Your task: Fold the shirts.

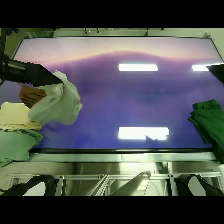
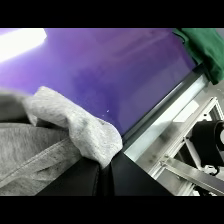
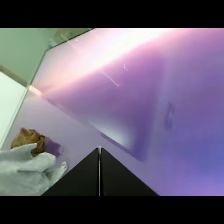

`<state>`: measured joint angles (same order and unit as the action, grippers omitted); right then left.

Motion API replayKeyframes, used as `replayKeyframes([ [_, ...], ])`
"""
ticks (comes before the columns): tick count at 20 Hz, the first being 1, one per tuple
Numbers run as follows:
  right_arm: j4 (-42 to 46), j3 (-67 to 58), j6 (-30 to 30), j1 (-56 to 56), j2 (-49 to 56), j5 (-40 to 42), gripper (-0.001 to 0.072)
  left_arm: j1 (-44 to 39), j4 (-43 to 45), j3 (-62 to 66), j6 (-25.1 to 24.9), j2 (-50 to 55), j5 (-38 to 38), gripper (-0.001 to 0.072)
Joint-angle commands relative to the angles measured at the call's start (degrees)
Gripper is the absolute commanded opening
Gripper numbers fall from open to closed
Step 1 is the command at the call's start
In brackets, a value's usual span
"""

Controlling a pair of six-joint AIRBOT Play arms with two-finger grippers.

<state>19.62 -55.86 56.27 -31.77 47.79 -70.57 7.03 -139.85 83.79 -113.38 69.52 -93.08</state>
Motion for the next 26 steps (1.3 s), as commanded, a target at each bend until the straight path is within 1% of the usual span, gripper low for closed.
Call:
replayKeyframes([
  [1,0.81,0.2,0.02,0.46,1.18,-1.4,0.0016,-1.03,0.2,0.02,0.5,-0.24,1.05,0.0023],
  [3,0.76,1.03,0.04,1.81,2.36,-1.53,0.0016,-4.31,0.13,0.02,0.5,-0.07,4.7,0.0023],
  [5,0.79,2.16,0.02,4.09,4.0,-1.51,0.0017,-9.62,-0.76,0.02,0.48,1.53,7.69,0.0024],
  [8,0.98,4.28,0.02,8.83,6.8,-1.51,0.0017,-18.93,-1.22,0.02,0.46,7.04,9.7,0.0026],
  [11,2.73,7.45,0.02,15.17,10.21,-1.38,0.002,-28.06,-1.16,0.02,0.26,14.71,12.46,0.0031],
  [12,3.17,8.96,0.02,17.53,11.67,-0.85,0.0133,-30.03,-0.68,0.04,0.28,17.09,13.09,0.0038],
  [13,3.52,10.23,0.02,19.54,13.05,-0.31,0.0334,-31.39,0.07,0.04,0.28,19.3,13.2,0.0194],
  [14,3.85,11.26,-0.02,21.18,14.51,-0.17,0.0383,-32.0,0.98,0.04,0.35,21.27,12.79,0.0333],
  [17,6.19,11.85,-0.17,24.52,18.86,-0.11,0.0384,-29.07,1.29,0.04,0.35,24.15,6.4,0.0341],
  [18,7.61,11.85,-0.2,25.46,20.44,0.44,0.0387,-26.73,1.36,0.04,0.35,24.22,3.48,0.051],
  [19,8.66,11.85,-0.17,26.27,22.08,1.53,0.0477,-24.17,1.51,0.04,0.68,24.0,0.94,0.072],
  [20,9.35,11.85,-0.17,26.88,23.98,3.04,0.0592,-21.14,2.93,0.02,0.83,23.65,-1.33,0.072],
  [21,9.18,11.82,-0.17,27.12,25.83,4.57,0.0585,-18.03,5.62,-0.04,1.79,23.19,-2.25,0.072],
  [23,8.68,11.82,-0.46,27.47,29.57,7.43,0.0585,-12.66,9.77,-2.47,2.73,21.73,-1.33,0.0717],
  [26,8.5,11.58,-1.05,27.47,33.83,7.67,0.0585,-4.74,9.66,-11.17,2.69,19.43,2.25,0.0717],
])
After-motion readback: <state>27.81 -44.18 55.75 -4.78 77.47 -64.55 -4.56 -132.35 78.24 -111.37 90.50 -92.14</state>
